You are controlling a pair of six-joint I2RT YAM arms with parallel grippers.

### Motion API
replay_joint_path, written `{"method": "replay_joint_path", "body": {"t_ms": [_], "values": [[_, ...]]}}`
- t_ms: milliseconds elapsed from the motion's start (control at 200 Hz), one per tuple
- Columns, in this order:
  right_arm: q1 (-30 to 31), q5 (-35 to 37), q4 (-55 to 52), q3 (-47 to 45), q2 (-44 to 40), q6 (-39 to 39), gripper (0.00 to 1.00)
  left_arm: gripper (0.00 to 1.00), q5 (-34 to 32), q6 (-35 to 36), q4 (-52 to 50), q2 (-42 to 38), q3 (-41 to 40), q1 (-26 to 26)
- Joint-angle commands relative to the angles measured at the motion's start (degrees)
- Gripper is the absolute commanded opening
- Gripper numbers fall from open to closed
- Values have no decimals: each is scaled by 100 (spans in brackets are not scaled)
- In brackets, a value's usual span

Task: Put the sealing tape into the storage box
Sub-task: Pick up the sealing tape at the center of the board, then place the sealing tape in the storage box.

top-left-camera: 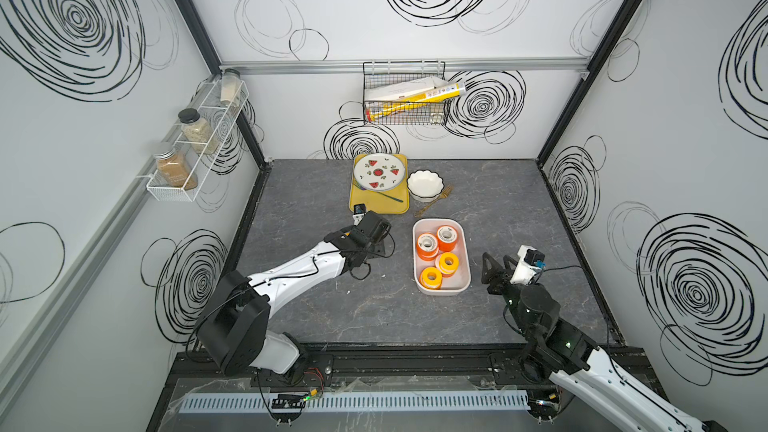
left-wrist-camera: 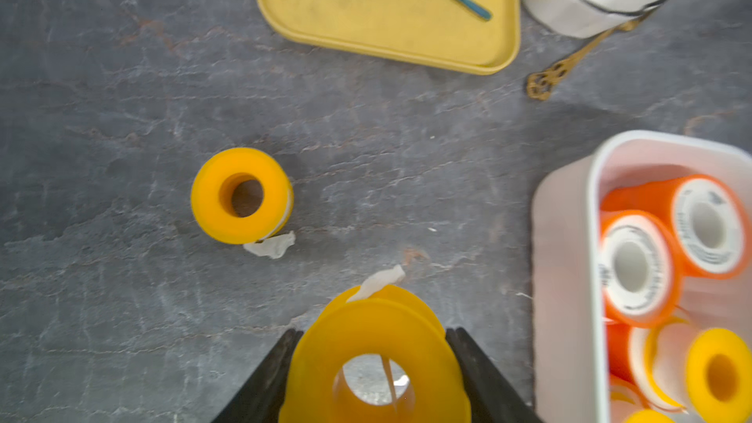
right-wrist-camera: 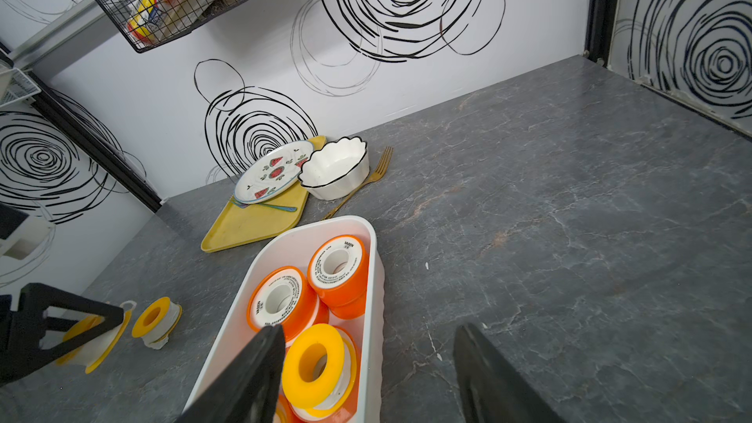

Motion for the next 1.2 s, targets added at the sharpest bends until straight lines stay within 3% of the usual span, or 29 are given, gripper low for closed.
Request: {"method": "replay_joint_path", "body": {"t_ms": [0, 446, 846, 1196], "values": [[8, 125, -61, -62, -74, 33, 70, 58, 64, 172, -149, 300, 636, -294], [4, 121, -63, -70, -76, 38, 70, 58, 359, 449, -454, 2529, 3184, -1049], [-1, 125, -43, -75, -57, 29, 70, 57, 614, 712, -659, 4135, 4972, -1118], [4, 134, -47, -87, -70, 38, 70, 58, 689, 777, -653, 4666, 5399, -1118]]}}
